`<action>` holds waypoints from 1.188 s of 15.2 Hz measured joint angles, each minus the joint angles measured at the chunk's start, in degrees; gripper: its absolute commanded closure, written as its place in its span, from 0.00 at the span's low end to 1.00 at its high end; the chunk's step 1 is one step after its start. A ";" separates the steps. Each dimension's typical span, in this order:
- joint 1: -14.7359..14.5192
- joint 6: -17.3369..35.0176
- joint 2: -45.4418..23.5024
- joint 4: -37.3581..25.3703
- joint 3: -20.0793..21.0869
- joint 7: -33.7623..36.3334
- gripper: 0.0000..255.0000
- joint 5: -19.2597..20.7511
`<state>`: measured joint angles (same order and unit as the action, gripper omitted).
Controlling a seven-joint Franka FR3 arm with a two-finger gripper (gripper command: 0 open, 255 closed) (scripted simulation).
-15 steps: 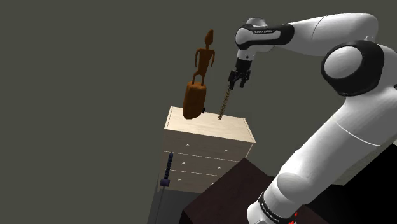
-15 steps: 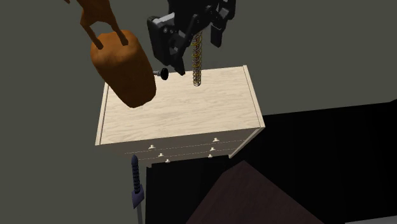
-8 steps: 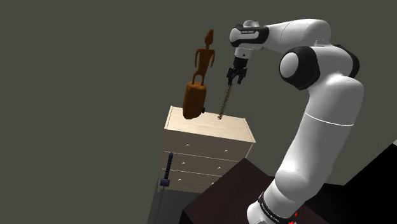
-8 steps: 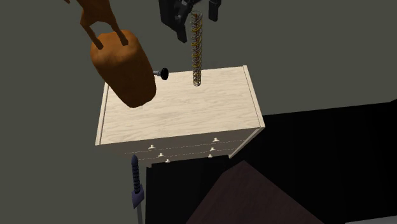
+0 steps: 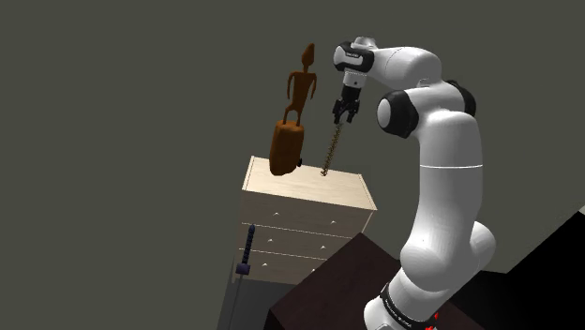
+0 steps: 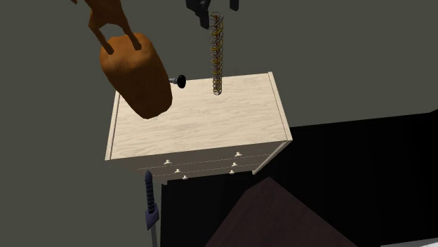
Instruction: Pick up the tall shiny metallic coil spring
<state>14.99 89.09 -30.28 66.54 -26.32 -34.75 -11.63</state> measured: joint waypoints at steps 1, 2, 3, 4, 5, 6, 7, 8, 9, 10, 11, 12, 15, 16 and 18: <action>-0.02 0.53 -0.22 0.36 0.06 -0.03 0.00 -0.08; -0.21 1.56 -0.07 1.56 0.06 -0.10 0.00 -0.05; -0.32 2.18 -0.01 2.26 0.06 -0.13 0.00 -0.03; -0.40 2.98 -0.06 3.02 0.09 -0.18 0.00 -0.06; -0.46 3.56 -0.15 3.52 0.12 -0.20 0.00 -0.09; -0.50 3.92 -0.08 3.95 0.11 -0.26 0.00 -0.08; -0.57 4.16 0.02 4.28 0.10 -0.27 1.00 -0.05; -0.59 4.26 0.05 4.41 0.10 -0.27 1.00 -0.04; -0.60 4.32 0.08 4.48 0.09 -0.28 1.00 -0.03; -0.60 4.36 0.10 4.51 0.08 -0.28 1.00 -0.03; -0.60 4.39 0.11 4.53 0.08 -0.28 1.00 -0.02; -0.60 4.39 0.12 4.55 0.07 -0.28 1.00 -0.01; -0.59 4.40 0.11 4.53 0.07 -0.29 1.00 -0.01; -0.59 4.39 0.10 4.51 0.07 -0.28 1.00 -0.02; -0.55 4.06 0.05 4.16 0.08 -0.26 1.00 -0.03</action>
<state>14.44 93.15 -30.23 70.70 -26.24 -35.02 -11.66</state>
